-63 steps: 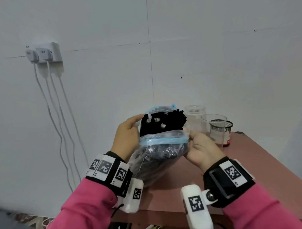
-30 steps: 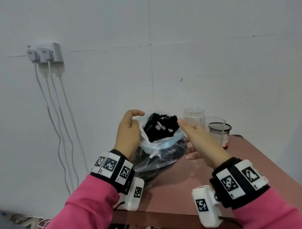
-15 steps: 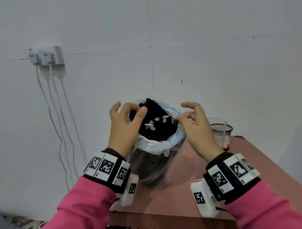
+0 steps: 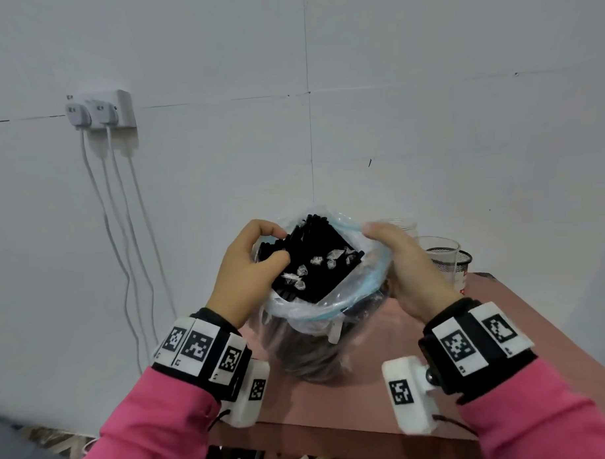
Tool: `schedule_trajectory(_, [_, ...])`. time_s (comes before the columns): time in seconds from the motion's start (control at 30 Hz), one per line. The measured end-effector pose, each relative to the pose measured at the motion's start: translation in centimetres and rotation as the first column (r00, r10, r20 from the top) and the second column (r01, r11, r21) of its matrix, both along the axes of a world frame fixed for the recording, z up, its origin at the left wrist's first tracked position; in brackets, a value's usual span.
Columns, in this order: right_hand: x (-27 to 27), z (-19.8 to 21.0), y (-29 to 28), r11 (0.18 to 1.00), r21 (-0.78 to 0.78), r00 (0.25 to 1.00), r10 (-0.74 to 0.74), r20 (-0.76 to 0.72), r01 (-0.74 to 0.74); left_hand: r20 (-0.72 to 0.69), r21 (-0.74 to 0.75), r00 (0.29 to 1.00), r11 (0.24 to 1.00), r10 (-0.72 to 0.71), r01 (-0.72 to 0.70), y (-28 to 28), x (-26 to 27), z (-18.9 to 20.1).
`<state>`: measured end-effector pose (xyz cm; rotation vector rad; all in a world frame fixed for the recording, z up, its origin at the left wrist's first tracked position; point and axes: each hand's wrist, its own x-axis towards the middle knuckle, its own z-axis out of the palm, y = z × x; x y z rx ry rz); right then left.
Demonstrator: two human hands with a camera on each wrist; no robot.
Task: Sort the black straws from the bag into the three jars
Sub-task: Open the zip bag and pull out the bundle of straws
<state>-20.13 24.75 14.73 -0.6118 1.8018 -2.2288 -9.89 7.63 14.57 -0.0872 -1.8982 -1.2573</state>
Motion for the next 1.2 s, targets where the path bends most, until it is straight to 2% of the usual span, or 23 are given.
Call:
schedule_trajectory(0.07, [0.5, 0.6, -0.1, 0.99, 0.132, 0.976, -0.015, -0.215, 0.044, 0.014, -0.018, 1.0, 1.0, -0.013, 0.013, 0.0, 0.1, -0.2])
schedule_trajectory(0.13, [0.5, 0.9, -0.3, 0.976, 0.182, 0.962, -0.065, -0.266, 0.116, 0.009, -0.024, 1.0, 0.999, -0.027, 0.027, 0.1, 0.2, -0.4])
schedule_trajectory(0.2, [0.1, 1.0, -0.5, 0.966, 0.202, 0.966, -0.115, -0.23, 0.163, 0.009, -0.021, 0.999, 0.999, -0.043, 0.043, 0.0, 0.2, -0.6])
schedule_trajectory(0.3, [-0.4, 1.1, -0.8, 0.994, 0.099, 0.997, -0.061, 0.044, 0.056, 0.008, -0.009, 0.998, 0.998, -0.061, 0.062, 0.0, 0.4, -0.6])
schedule_trajectory(0.4, [-0.6, 0.7, -1.5, 0.99, 0.124, 0.946, 0.018, 0.323, -0.061, -0.009, -0.009, 0.997, 0.997, -0.078, 0.078, 0.1, 0.7, -0.2])
schedule_trajectory(0.47, [-1.1, 0.2, -1.5, 0.985, 0.137, 0.91, 0.039, 0.414, -0.104, -0.011, -0.009, 0.998, 0.998, -0.067, 0.067, 0.3, 0.6, -0.1])
schedule_trajectory(0.5, [-1.1, 0.0, -1.4, 0.986, 0.094, 0.901, 0.083, 0.426, -0.135, -0.013, 0.002, 0.999, 0.999, -0.052, 0.052, 0.3, 0.5, -0.2])
schedule_trajectory(0.57, [-0.8, 0.0, -0.7, 0.989, 0.037, 0.913, 0.119, 0.391, -0.145, -0.02, 0.028, 1.0, 1.0, 0.005, -0.005, 0.4, 0.2, -0.5])
schedule_trajectory(0.6, [-0.9, -0.1, -0.3, 0.993, 0.045, 0.939, 0.09, 0.333, -0.111, -0.023, 0.039, 0.998, 0.998, 0.051, -0.05, 0.4, 0.1, -0.7])
schedule_trajectory(0.67, [-0.7, 0.1, 0.4, 0.98, 0.188, 0.993, -0.082, 0.086, 0.065, -0.033, 0.079, 0.99, 0.988, 0.138, -0.135, 0.1, -0.2, -1.4])
schedule_trajectory(0.7, [-0.3, 0.3, 0.9, 0.942, 0.271, 0.979, -0.18, -0.095, 0.2, -0.038, 0.107, 0.984, 0.98, 0.173, -0.168, 0.0, -0.3, -1.7])
schedule_trajectory(0.73, [0.2, 0.6, 1.3, 0.884, 0.325, 0.928, -0.254, -0.272, 0.337, -0.042, 0.129, 0.977, 0.971, 0.207, -0.201, 0.0, -0.5, -2.0])
schedule_trajectory(0.8, [1.4, 1.1, 2.0, 0.775, 0.419, 0.836, -0.244, -0.492, 0.473, -0.054, 0.149, 0.961, 0.953, 0.272, -0.262, 0.3, -0.7, -2.3])
schedule_trajectory(0.9, [2.6, 1.5, 1.6, 0.712, 0.543, 0.831, -0.101, -0.547, 0.444, -0.061, 0.124, 0.948, 0.945, 0.312, -0.303, 1.5, -1.0, -2.3])
schedule_trajectory(1.07, [1.8, 1.7, 0.9, 0.72, 0.528, 0.811, -0.083, -0.579, 0.45, -0.066, -0.005, 0.934, 0.936, 0.352, -0.353, 3.3, -1.7, -2.8])
schedule_trajectory(1.13, [0.7, 1.4, 0.9, 0.755, 0.495, 0.8, -0.065, -0.596, 0.43, -0.061, -0.039, 0.927, 0.927, 0.371, -0.373, 3.5, -1.9, -2.8])
schedule_trajectory(1.2, [0.0, 0.7, 0.5, 0.867, 0.372, 0.869, -0.128, -0.478, 0.332, -0.062, -0.027, 0.924, 0.925, 0.377, -0.38, 3.1, -1.9, -2.6])
